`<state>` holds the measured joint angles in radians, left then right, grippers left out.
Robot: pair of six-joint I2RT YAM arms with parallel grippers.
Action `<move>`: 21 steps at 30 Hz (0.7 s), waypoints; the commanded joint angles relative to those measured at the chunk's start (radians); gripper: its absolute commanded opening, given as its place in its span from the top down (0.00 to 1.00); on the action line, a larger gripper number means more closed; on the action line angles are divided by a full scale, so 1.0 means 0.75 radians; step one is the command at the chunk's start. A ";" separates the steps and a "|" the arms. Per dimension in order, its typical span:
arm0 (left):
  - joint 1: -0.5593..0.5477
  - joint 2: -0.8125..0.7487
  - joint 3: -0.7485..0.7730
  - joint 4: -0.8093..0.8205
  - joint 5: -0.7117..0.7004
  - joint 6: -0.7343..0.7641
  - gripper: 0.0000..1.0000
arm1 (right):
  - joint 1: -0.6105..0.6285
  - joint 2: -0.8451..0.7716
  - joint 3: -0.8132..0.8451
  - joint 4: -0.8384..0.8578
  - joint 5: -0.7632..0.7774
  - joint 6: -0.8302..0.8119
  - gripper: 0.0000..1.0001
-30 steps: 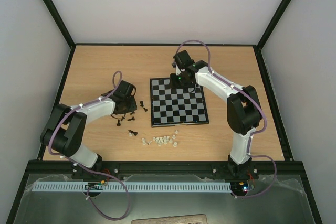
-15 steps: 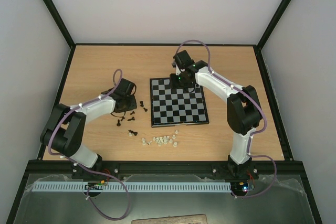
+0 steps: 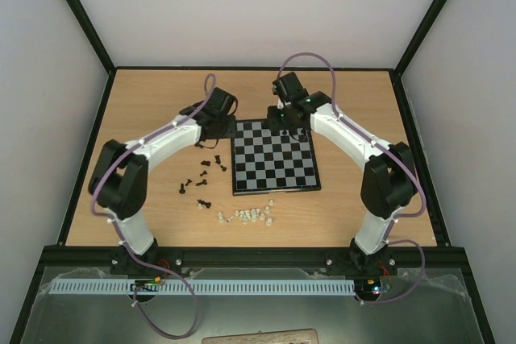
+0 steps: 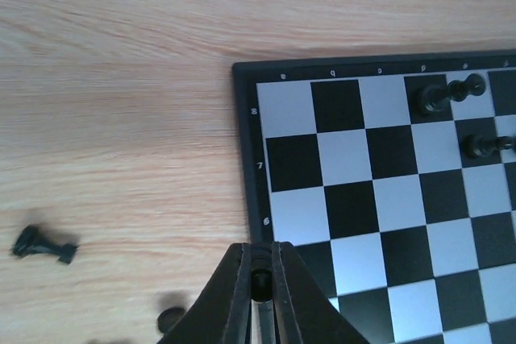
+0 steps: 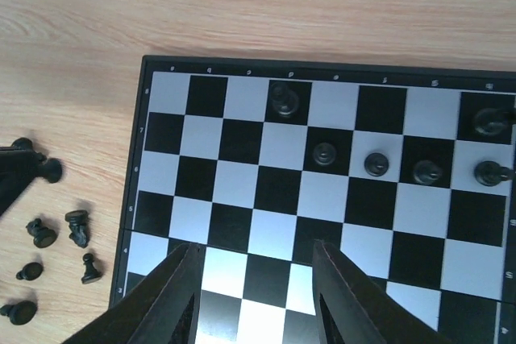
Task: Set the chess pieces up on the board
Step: Pick up the chess piece at the center of the board, then place the chess piece on the chessboard.
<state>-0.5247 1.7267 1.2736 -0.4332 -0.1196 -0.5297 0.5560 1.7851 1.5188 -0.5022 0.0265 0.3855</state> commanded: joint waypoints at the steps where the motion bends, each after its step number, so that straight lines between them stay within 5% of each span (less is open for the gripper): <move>1: -0.022 0.166 0.120 -0.119 -0.028 0.056 0.96 | -0.004 -0.071 -0.042 -0.032 0.085 0.021 0.61; 21: -0.058 0.440 0.404 -0.147 -0.096 0.046 0.97 | -0.009 -0.076 -0.065 -0.010 0.045 0.027 0.61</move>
<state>-0.5629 2.0121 1.5230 -0.5068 -0.1509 -0.4980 0.5529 1.7489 1.4830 -0.4995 0.0647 0.3943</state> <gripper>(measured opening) 0.067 0.389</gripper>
